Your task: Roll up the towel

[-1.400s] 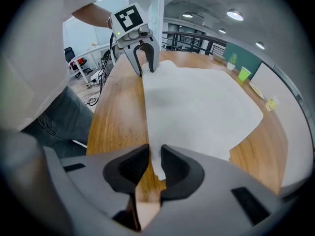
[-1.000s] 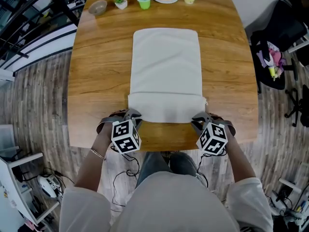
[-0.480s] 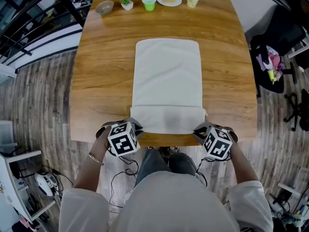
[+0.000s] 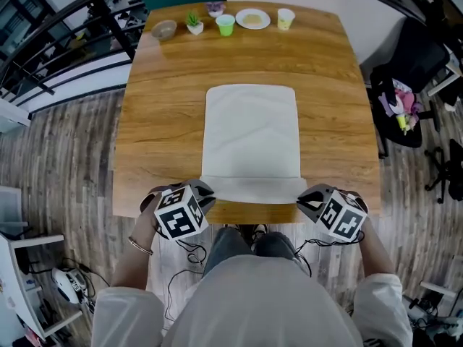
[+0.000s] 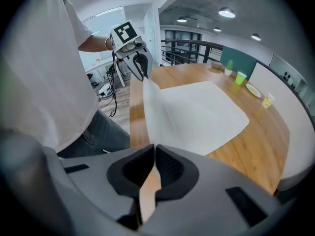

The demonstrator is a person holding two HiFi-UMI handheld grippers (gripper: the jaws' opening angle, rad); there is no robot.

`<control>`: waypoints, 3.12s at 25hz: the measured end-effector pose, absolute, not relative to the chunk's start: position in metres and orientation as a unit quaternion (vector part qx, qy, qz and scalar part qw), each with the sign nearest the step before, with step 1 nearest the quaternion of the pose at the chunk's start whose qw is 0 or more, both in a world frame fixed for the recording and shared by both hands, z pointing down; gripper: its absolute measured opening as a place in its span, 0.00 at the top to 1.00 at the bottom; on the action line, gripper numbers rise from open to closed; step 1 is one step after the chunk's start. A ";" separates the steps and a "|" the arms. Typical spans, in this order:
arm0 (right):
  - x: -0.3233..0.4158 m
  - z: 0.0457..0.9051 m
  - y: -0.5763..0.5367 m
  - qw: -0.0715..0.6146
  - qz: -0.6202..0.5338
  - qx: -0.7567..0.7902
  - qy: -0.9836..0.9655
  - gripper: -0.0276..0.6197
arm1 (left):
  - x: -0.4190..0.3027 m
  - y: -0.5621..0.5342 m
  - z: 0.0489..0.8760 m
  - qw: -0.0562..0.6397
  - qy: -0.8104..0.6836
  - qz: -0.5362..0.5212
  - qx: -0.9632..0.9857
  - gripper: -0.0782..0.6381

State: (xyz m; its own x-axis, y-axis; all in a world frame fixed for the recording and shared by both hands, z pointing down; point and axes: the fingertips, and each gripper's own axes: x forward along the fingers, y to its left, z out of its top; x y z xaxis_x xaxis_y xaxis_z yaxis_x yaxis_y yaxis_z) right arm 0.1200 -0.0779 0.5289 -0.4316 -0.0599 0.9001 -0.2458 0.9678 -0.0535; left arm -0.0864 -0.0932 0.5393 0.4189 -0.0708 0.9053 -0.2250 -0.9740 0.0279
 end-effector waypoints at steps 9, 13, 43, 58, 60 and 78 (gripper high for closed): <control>0.120 0.517 -0.172 0.518 0.053 0.164 -0.838 0.94 | -0.088 -0.189 0.525 0.031 -0.158 0.515 0.842 0.84; 0.122 0.538 -0.215 0.520 0.062 0.195 -0.829 0.94 | -0.089 -0.230 0.539 0.026 -0.191 0.508 0.840 0.83; 0.120 0.547 -0.195 0.476 0.043 0.214 -0.852 0.71 | -0.092 -0.187 0.549 0.015 -0.179 0.497 0.849 0.64; 0.106 0.615 -0.154 0.571 -0.020 0.110 -0.813 0.77 | -0.089 -0.163 0.620 0.002 -0.129 0.579 0.805 0.68; 0.107 0.617 -0.158 0.571 -0.029 0.118 -0.812 0.82 | -0.089 -0.162 0.621 0.013 -0.127 0.578 0.806 0.69; 0.114 0.604 -0.108 0.567 0.019 0.098 -0.818 0.93 | -0.086 -0.114 0.603 0.032 -0.156 0.563 0.811 0.86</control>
State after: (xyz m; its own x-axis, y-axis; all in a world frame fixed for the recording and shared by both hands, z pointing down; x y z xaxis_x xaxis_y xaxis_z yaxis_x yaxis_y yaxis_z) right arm 0.1145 -0.1078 0.6036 -0.3386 -0.1386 0.9307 -0.1828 0.9799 0.0795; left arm -0.0860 -0.1141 0.6033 0.3180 -0.2164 0.9231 -0.2885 -0.9495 -0.1232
